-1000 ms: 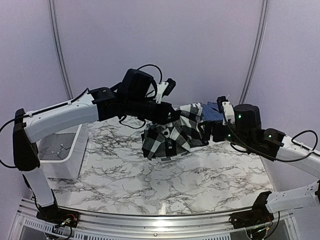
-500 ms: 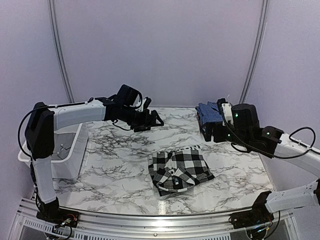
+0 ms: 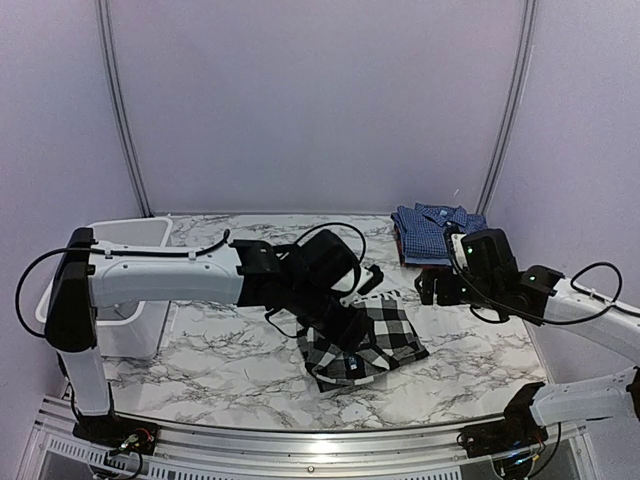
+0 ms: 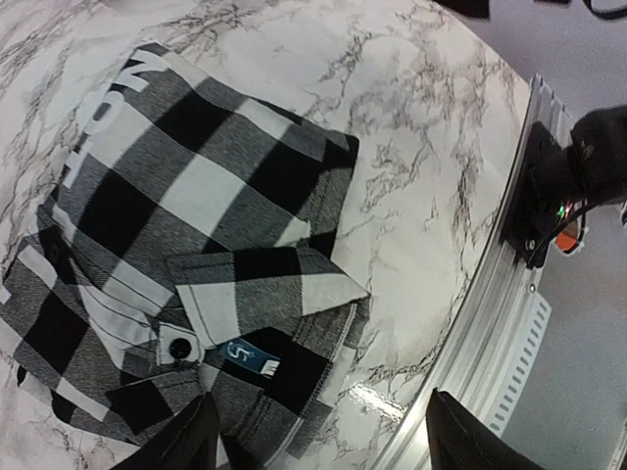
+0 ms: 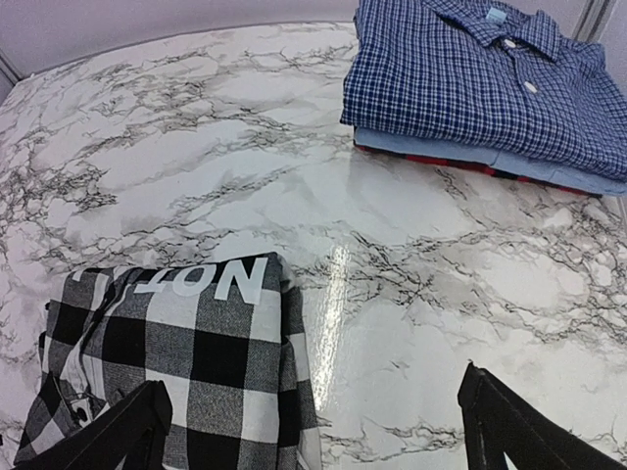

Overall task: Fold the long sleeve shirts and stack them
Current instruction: Flatten out the square-folded shirt at the center of the board.

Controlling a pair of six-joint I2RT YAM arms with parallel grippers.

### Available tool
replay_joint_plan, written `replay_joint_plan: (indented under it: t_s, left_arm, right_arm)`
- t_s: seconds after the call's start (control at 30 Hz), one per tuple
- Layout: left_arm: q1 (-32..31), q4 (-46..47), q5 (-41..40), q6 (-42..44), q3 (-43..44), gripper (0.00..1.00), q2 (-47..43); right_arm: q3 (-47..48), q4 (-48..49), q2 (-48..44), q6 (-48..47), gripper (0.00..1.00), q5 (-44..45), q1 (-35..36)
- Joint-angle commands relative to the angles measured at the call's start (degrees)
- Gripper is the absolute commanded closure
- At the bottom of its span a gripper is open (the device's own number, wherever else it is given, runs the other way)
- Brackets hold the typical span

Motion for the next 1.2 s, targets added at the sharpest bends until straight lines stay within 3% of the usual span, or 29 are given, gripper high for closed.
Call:
replay_joint_plan:
  t_s: [0.0, 0.33, 0.63, 0.73, 1.0, 1.17]
  left_arm:
    - [-4.75, -6.01, -7.9, 3.46, 1.18, 0.25, 3.79]
    - [-10.59, -7.76, -15.51, 4.6, 6.82, 0.26, 12.86]
    - [-11.74, -9.12, -22.99, 4.81, 9.94, 0.4, 17.04]
    - [-11.78, -9.02, -24.27, 5.24, 9.98, 0.5, 17.26]
    - [-11.66, -9.03, -24.72, 4.59, 10.77, 0.98, 17.18]
    - [-10.77, -9.0, -27.46, 2.68, 10.68, 1.0, 14.43]
  right_arm:
    - [-1.12, -0.99, -2.71, 2.21, 0.01, -0.89, -0.58]
    - [-3.78, 0.34, -4.02, 4.42, 0.02, -1.92, -0.55]
    - [-2.98, 1.65, -2.71, 3.49, 0.02, -1.92, -0.62]
    - [-3.1, 2.13, -2.62, 3.36, 0.02, -1.87, -0.57]
    - [-2.69, 2.92, -1.94, 2.46, 0.02, -1.91, -0.58]
    - [-2.13, 2.76, -1.69, 1.66, 0.02, -1.87, -0.56]
